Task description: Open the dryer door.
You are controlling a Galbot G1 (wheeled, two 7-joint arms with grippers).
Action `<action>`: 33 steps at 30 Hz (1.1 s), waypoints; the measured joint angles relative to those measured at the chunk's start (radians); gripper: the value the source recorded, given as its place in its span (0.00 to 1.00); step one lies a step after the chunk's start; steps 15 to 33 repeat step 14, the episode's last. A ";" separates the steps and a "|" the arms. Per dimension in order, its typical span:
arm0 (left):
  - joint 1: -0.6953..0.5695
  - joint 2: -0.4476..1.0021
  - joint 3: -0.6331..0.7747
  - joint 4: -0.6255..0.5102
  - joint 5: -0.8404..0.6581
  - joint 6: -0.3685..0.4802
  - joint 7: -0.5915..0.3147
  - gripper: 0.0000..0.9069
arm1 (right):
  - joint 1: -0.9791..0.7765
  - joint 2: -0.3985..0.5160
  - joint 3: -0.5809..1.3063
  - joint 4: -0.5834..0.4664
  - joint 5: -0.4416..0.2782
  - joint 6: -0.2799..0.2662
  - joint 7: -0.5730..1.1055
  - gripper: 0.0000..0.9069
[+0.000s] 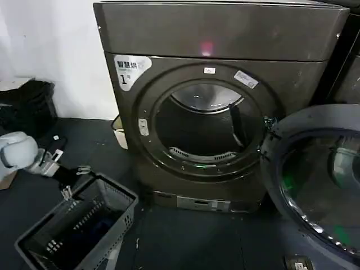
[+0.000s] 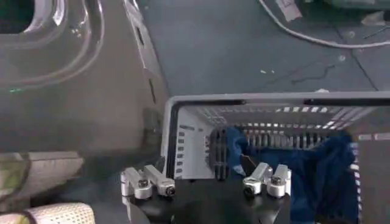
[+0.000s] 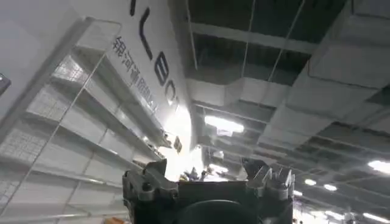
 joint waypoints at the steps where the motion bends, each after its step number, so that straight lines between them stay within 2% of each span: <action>1: 0.001 0.001 0.000 0.000 0.001 -0.002 0.001 1.00 | 0.000 0.000 0.000 0.000 0.000 0.001 0.001 1.00; 33: 0.026 0.010 -0.017 0.011 0.003 -0.019 0.015 1.00 | -0.007 -0.002 0.024 -0.008 0.001 0.005 0.007 1.00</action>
